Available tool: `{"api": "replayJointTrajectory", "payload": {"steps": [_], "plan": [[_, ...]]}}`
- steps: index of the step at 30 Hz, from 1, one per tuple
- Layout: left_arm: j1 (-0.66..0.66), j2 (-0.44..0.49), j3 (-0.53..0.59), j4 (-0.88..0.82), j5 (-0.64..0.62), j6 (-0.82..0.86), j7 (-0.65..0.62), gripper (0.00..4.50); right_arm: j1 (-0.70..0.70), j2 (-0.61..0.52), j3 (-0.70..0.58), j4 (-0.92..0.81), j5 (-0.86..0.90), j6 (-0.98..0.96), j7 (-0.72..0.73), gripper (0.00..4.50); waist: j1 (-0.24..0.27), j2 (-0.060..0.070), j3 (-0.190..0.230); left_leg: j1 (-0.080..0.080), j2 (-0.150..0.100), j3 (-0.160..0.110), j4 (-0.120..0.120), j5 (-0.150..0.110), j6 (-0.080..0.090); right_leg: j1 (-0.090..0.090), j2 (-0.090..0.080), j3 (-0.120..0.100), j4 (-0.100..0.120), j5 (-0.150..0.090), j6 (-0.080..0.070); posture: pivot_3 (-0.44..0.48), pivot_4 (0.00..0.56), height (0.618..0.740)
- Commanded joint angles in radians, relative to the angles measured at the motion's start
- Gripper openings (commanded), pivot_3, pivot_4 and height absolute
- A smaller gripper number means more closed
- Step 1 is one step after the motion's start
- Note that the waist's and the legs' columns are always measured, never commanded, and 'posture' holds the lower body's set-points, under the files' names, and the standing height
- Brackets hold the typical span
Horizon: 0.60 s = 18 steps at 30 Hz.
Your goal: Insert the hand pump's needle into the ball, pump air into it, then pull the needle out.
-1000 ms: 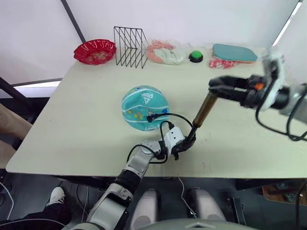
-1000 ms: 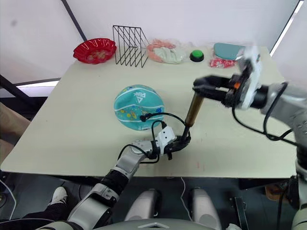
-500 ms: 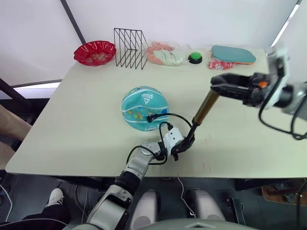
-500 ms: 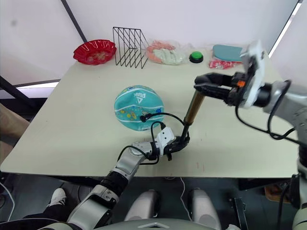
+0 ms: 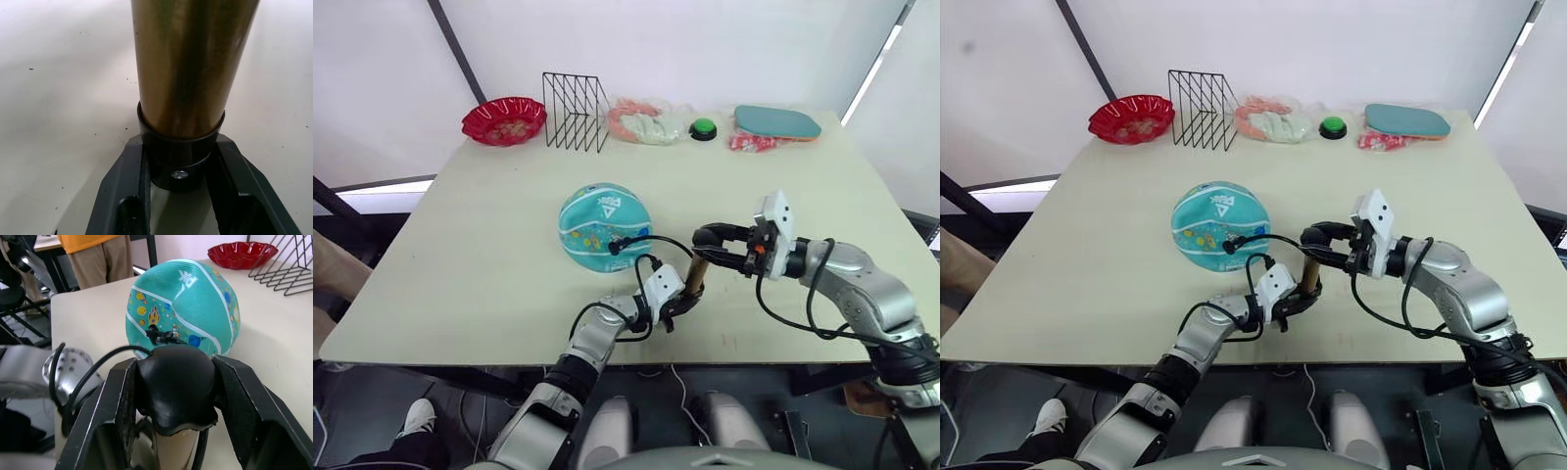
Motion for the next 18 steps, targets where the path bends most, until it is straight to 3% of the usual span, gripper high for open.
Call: {"api": "replayJointTrajectory", "payload": {"steps": [1,5,9,15,18], "plan": [[0.021,0.015,0.003,0.039,0.006,0.02,-0.01,1.04,-0.014,-0.055,-0.077,-0.044,0.048,0.127,-0.017,1.86,0.006,0.002,0.003,-0.003,-0.001,0.0,0.0,0.0,0.0,-0.002,0.0,-0.001,-0.001,0.0,0.0,0.0,0.15,0.74],[0.015,0.016,0.003,0.052,0.006,0.011,-0.017,1.04,-0.165,-0.166,-0.269,-0.144,0.259,0.31,-0.048,1.86,0.018,0.011,0.017,-0.012,-0.003,0.002,0.0,0.0,0.0,-0.011,-0.001,0.0,-0.001,0.002,0.004,0.0,0.15,0.74],[0.015,0.018,0.004,0.062,0.003,0.005,-0.023,1.04,-0.32,-0.268,-0.357,-0.131,0.373,0.445,-0.093,1.86,0.021,0.01,0.021,-0.023,-0.005,0.001,0.002,0.0,0.001,-0.019,-0.003,0.0,0.0,0.004,0.006,0.0,0.15,0.74],[0.004,0.022,0.005,0.08,0.0,-0.006,-0.03,1.04,-0.486,-0.29,-0.407,-0.062,0.511,0.591,-0.202,1.86,0.019,0.008,0.026,-0.024,-0.005,0.002,0.002,0.0,0.002,-0.019,-0.004,0.0,-0.001,0.004,0.006,0.0,0.15,0.74],[-0.001,0.02,0.006,0.086,-0.001,-0.007,-0.028,1.04,-0.445,-0.275,-0.373,-0.086,0.509,0.604,-0.215,1.86,0.019,0.006,0.027,-0.023,-0.005,0.002,0.002,0.0,0.002,-0.019,-0.004,-0.001,-0.001,0.003,0.005,0.0,0.15,0.74]]}}
